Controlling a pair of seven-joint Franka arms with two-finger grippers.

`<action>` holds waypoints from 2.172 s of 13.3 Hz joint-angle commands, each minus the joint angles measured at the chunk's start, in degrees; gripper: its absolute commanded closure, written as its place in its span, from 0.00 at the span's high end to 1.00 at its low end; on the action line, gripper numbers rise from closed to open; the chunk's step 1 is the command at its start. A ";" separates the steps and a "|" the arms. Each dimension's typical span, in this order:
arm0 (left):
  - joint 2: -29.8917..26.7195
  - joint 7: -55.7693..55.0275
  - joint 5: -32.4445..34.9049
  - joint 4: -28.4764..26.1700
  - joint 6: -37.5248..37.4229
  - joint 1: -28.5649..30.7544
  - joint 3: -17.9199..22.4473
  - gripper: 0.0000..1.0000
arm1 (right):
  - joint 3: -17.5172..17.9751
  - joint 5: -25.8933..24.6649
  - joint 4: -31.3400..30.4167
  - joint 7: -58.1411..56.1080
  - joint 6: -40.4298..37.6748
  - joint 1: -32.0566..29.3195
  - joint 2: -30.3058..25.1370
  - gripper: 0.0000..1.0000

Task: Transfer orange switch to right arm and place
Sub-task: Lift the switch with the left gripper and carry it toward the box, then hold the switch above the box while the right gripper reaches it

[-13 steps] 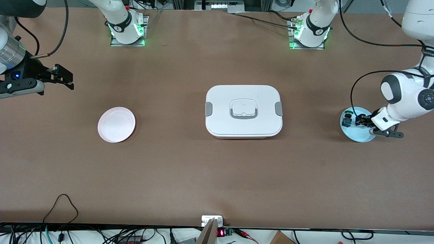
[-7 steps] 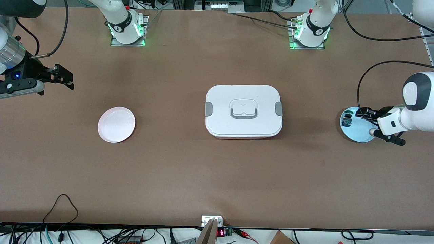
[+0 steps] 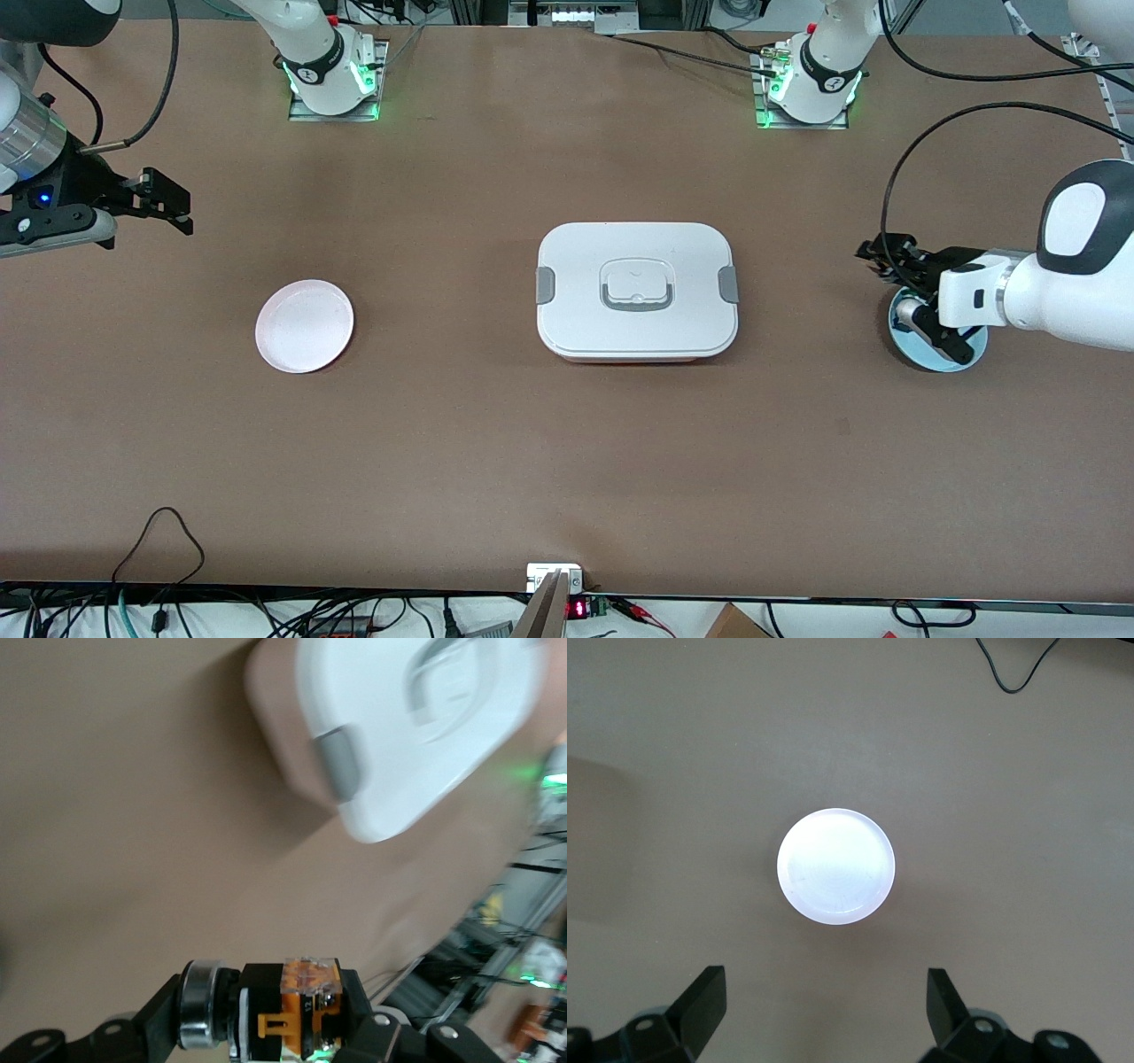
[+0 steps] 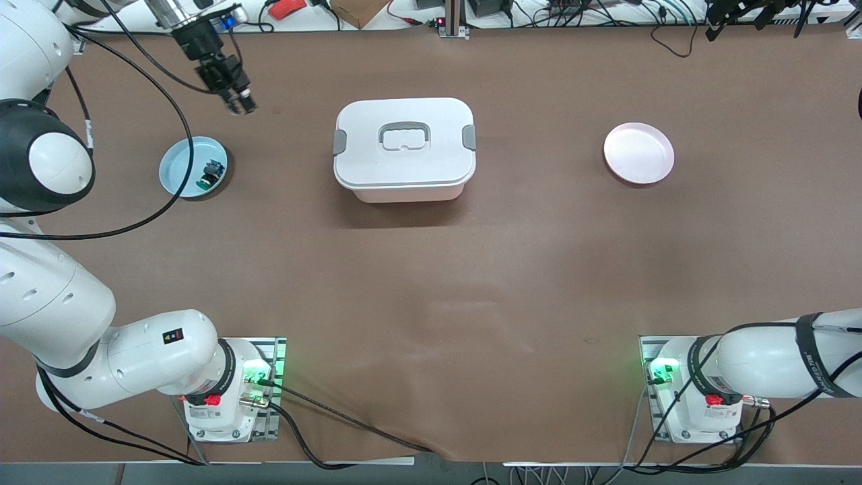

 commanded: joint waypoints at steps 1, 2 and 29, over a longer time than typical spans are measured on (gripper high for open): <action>2.44 8.55 -10.90 0.36 -0.69 -0.25 -0.42 0.09 | 0.36 0.68 1.58 0.34 -0.49 -0.17 -0.09 1.00; 3.58 12.85 -15.03 0.36 -0.34 -0.61 -0.69 0.09 | 0.36 0.68 1.93 -0.44 -0.23 -0.17 0.61 1.00; 5.79 65.10 -67.01 -6.32 41.76 -15.99 -12.03 0.03 | 0.89 87.13 -17.05 -13.63 2.66 10.97 9.57 1.00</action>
